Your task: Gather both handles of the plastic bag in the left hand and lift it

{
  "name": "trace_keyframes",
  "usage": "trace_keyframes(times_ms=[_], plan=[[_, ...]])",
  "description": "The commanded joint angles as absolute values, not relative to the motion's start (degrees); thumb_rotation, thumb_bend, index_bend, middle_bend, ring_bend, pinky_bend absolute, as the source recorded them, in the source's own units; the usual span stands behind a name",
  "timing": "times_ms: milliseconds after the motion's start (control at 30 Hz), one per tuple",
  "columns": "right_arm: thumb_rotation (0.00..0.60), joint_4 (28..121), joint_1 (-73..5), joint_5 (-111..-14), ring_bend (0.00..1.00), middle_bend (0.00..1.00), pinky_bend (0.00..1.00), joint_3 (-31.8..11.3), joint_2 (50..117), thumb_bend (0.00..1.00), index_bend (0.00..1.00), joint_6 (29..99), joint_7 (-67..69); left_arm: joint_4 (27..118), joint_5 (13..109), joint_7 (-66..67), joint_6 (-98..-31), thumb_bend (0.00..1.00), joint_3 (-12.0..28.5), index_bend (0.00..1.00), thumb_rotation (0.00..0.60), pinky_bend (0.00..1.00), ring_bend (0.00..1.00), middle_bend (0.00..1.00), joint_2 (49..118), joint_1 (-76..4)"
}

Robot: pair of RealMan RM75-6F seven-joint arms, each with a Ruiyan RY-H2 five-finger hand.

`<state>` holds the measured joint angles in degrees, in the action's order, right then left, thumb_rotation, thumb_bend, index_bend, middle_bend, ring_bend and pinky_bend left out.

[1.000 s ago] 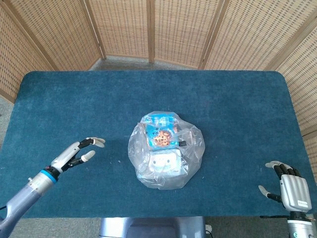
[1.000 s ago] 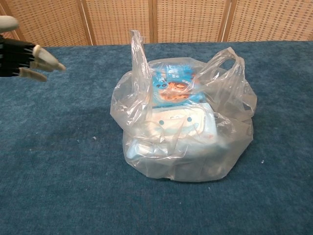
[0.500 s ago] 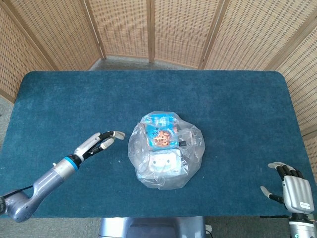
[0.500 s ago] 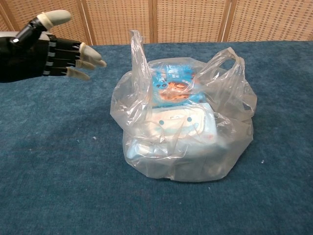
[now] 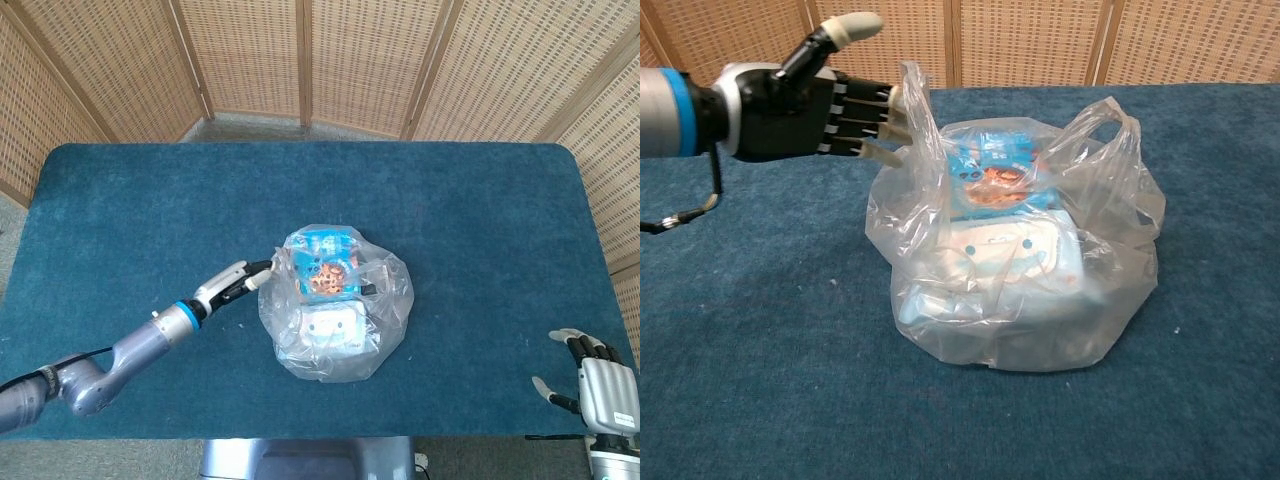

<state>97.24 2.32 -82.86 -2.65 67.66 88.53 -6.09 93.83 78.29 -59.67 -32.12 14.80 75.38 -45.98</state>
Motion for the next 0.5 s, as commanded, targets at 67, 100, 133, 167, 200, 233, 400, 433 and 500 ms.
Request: trace_keyframes(times_ms=[67,100,133,167,200,233,400,433,500], plan=[[0.53,97.03,2.56,-83.01,0.26,0.27,0.23,-2.56,67.63,0.22,0.28,88.8,-5.73,92.96,76.84,-62.7,-29.48,0.19,16.54,0.27,0.0,0.14,0.11,0.2,77.22,-48.33],[0.531,96.99,2.63,-83.05,0.26,0.27,0.23,-2.53,67.65,0.22,0.28,88.89,-5.65,92.83,76.82,-63.26,-29.08,0.19,16.8,0.27,0.0,0.14,0.11,0.2,77.41,-48.68],[0.531,96.94,2.73,-83.09,0.26,0.27,0.23,-2.53,67.65,0.22,0.28,89.06,-5.54,92.67,76.78,-64.16,-28.61,0.19,17.26,0.27,0.0,0.14,0.11,0.2,77.75,-49.17],[0.533,96.91,2.81,-83.14,0.26,0.27,0.23,-2.52,67.64,0.22,0.28,89.18,-5.45,92.49,76.76,-64.75,-28.35,0.19,17.53,0.27,0.0,0.14,0.11,0.2,77.96,-49.43],[0.533,96.88,2.9,-83.22,0.26,0.27,0.23,-2.52,67.63,0.22,0.28,89.35,-5.31,92.2,76.58,-65.83,-27.97,0.19,17.98,0.27,0.0,0.14,0.11,0.2,78.33,-49.79],[0.533,96.84,2.96,-83.24,0.26,0.27,0.23,-2.53,67.64,0.21,0.28,89.45,-5.24,91.98,76.28,-66.8,-27.6,0.19,18.32,0.27,0.0,0.14,0.11,0.2,78.63,-50.01],[0.531,96.71,3.3,-83.54,0.26,0.27,0.23,-2.43,67.61,0.21,0.28,89.91,-4.68,90.5,73.67,-76.96,-24.74,0.19,21.46,0.27,0.0,0.14,0.11,0.2,81.11,-50.43],[0.531,96.69,3.38,-83.63,0.26,0.27,0.23,-2.4,67.6,0.21,0.28,90.02,-4.57,90.26,73.75,-80.02,-24.21,0.19,22.42,0.27,0.0,0.14,0.11,0.2,81.5,-50.18],[0.532,96.68,3.51,-83.78,0.26,0.27,0.23,-2.33,67.54,0.22,0.28,90.17,-4.4,89.74,74.98,-84.12,-23.74,0.19,23.57,0.27,0.0,0.14,0.11,0.2,81.79,-49.62]])
